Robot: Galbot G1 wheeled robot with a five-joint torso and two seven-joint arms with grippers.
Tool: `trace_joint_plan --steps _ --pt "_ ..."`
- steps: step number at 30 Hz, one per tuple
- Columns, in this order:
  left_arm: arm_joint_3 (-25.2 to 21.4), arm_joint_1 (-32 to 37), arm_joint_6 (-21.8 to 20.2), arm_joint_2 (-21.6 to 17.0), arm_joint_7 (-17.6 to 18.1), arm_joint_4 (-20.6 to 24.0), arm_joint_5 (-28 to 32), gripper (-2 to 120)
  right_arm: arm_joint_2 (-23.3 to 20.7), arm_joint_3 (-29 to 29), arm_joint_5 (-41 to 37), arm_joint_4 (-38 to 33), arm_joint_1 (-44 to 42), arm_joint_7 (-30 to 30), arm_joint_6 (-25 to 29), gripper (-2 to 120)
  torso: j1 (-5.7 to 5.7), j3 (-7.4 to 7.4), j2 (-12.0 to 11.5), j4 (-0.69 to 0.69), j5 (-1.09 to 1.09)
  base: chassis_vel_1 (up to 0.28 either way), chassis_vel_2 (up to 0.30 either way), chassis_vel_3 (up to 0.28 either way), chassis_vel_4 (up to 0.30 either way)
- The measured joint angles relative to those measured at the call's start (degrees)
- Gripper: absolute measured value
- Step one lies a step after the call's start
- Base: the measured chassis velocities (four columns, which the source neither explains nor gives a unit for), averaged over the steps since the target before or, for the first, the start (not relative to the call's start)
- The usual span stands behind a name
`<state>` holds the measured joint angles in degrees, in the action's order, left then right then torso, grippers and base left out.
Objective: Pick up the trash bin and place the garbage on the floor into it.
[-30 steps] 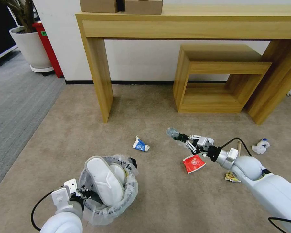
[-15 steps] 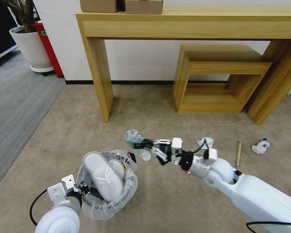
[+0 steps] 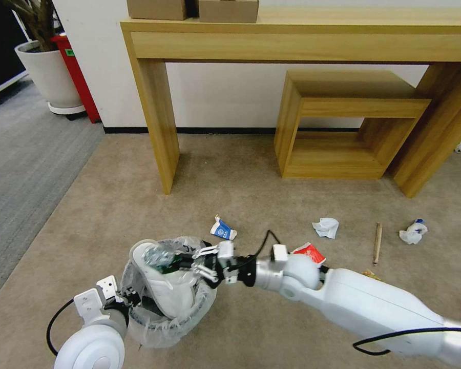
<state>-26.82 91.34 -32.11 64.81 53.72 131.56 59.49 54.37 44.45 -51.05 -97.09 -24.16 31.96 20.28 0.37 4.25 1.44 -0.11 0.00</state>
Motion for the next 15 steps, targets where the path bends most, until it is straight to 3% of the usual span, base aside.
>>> trace_joint_plan --steps 6,15 --pt "0.1 0.5 0.0 0.9 0.0 0.0 -1.0 0 2.7 2.8 2.3 5.5 -1.2 -0.1 1.0 3 0.0 0.0 0.0 -0.01 0.0 0.0 0.0 0.0 0.0" --pt "0.3 1.0 -0.1 1.2 -0.1 -0.1 -1.9 0 2.8 3.5 4.8 7.4 -4.0 -0.4 1.8 3 0.0 0.0 0.0 -0.01 0.0 0.0 0.0 0.0 0.0"
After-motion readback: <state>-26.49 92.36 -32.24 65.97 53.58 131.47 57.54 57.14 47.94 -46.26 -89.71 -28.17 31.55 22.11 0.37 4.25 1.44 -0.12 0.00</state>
